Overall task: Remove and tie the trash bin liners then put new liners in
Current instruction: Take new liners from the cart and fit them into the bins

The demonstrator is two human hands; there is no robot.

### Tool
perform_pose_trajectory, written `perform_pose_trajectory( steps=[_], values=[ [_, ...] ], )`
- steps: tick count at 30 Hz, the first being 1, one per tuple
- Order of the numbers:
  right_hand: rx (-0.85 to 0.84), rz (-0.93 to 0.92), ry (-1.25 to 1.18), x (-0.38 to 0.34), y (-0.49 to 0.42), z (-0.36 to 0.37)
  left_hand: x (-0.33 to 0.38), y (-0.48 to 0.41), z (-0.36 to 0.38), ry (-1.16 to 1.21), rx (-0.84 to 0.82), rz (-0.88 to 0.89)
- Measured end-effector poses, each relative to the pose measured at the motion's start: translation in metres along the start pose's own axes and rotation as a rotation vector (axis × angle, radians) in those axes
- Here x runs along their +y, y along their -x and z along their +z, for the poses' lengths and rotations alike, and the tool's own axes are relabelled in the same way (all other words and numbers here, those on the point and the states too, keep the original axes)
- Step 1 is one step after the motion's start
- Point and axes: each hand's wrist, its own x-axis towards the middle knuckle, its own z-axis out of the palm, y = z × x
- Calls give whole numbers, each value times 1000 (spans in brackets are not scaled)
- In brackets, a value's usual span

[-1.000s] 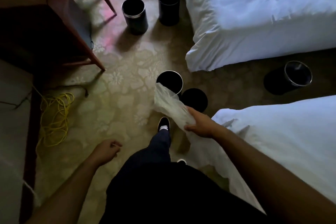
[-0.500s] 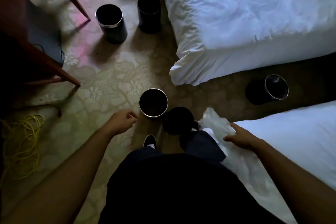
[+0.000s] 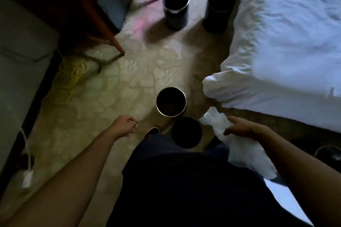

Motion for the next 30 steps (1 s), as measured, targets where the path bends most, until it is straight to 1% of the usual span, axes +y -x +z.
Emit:
perform_pose_trajectory(
  steps=[2,4,6,8,11,15,21,23,27,30],
  values=[
    [-78,-104,17,-7,-14,-19,-5,28,37,173,21,-84],
    [-146,-134,-4,-8,-24,-26,-9,58,73,280,40,-139],
    [-217,-140,-93,-5,-38,-21,-11,83,100,372,78,-186],
    [-266,-138,-183,0,-48,-8,-15,100,121,425,84,-225],
    [-272,-133,-244,7,-54,18,-28,105,149,450,83,-231],
    [-231,-87,-309,26,-77,58,-47,86,180,421,62,-153],
    [-173,-56,-316,51,-137,107,-84,16,240,294,-18,37],
    [-196,-58,-345,56,-161,124,-91,-6,256,250,-16,104],
    [-219,-45,-470,75,-210,153,-111,-50,299,265,17,165],
    [-311,-19,-514,94,-248,176,-130,-81,343,278,62,248]
  ],
)
